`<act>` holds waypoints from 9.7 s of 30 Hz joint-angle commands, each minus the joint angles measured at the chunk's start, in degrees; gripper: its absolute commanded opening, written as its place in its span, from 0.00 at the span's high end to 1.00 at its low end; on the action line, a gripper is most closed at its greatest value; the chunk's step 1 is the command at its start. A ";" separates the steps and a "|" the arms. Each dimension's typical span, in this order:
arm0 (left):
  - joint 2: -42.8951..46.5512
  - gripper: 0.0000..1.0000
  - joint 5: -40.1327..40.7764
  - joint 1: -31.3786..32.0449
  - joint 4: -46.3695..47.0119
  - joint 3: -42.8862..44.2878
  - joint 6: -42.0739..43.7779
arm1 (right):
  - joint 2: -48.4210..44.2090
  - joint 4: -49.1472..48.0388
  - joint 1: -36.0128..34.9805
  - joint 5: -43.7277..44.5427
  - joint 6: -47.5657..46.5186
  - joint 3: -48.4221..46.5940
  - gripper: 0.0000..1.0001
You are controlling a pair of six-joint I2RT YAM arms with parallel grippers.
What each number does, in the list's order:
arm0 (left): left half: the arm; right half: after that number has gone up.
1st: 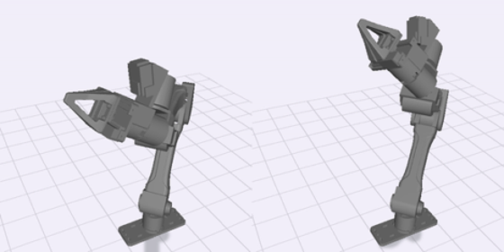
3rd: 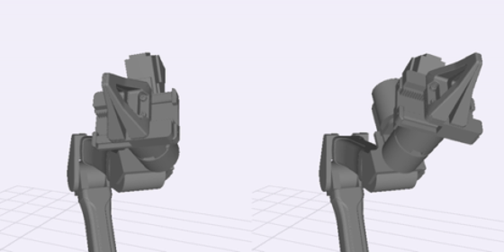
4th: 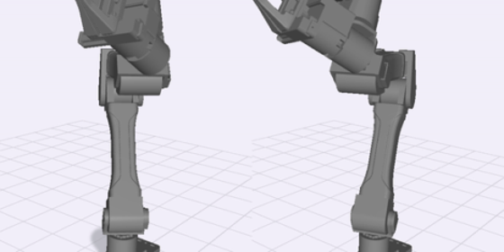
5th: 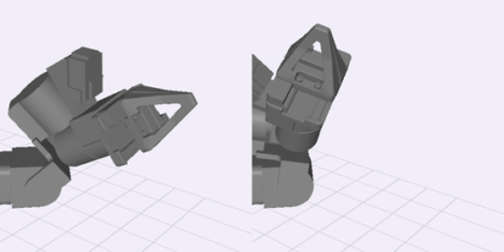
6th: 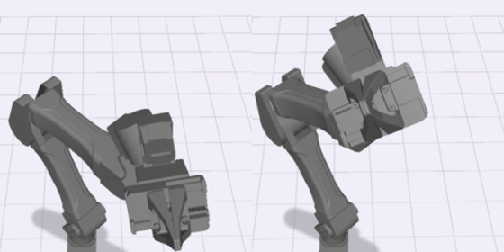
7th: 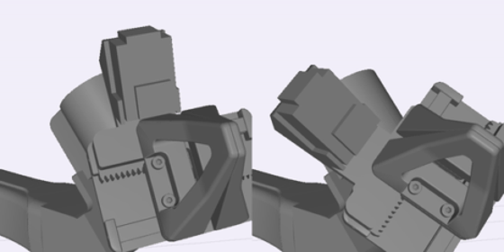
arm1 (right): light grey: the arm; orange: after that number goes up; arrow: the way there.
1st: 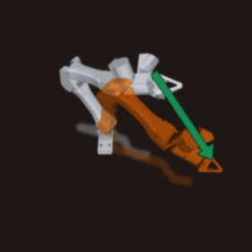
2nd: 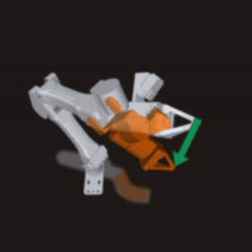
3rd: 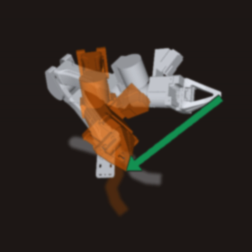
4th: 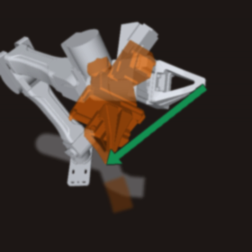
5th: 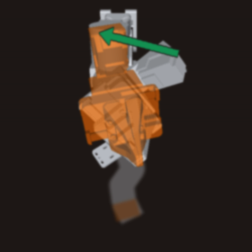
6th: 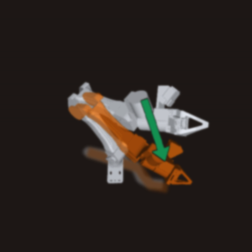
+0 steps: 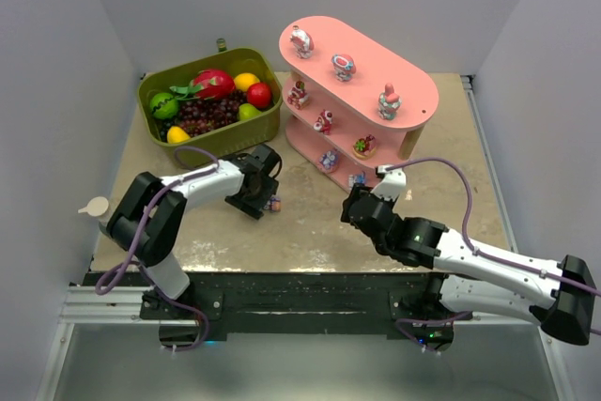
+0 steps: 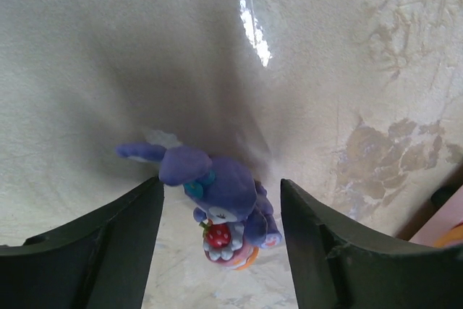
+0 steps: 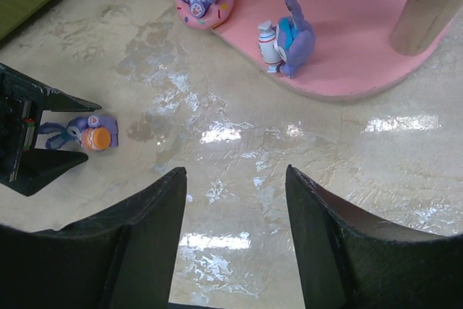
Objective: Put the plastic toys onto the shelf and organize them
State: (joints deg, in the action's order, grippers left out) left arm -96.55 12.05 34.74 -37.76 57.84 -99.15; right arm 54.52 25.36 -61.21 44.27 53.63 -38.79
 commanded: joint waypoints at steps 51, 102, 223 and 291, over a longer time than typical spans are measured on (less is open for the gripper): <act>2.79 1.00 46.90 20.01 88.97 -30.50 90.80 | -9.52 1.18 2.15 5.56 -3.70 0.03 0.39; 7.33 0.07 30.85 16.86 96.66 -43.60 77.47 | -5.39 -1.81 3.29 5.39 -5.46 3.28 0.34; -21.22 0.54 -0.45 -1.78 72.04 4.64 77.01 | -8.29 -2.69 8.91 3.10 -10.38 2.57 0.31; 78.45 0.01 1.12 3.14 13.86 -28.59 59.78 | -33.24 23.24 9.27 -5.42 -6.87 -9.29 0.22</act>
State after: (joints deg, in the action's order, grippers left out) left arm -18.90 12.01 37.60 -18.24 25.74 -37.41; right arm 24.53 44.05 -52.07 38.28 46.02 -46.06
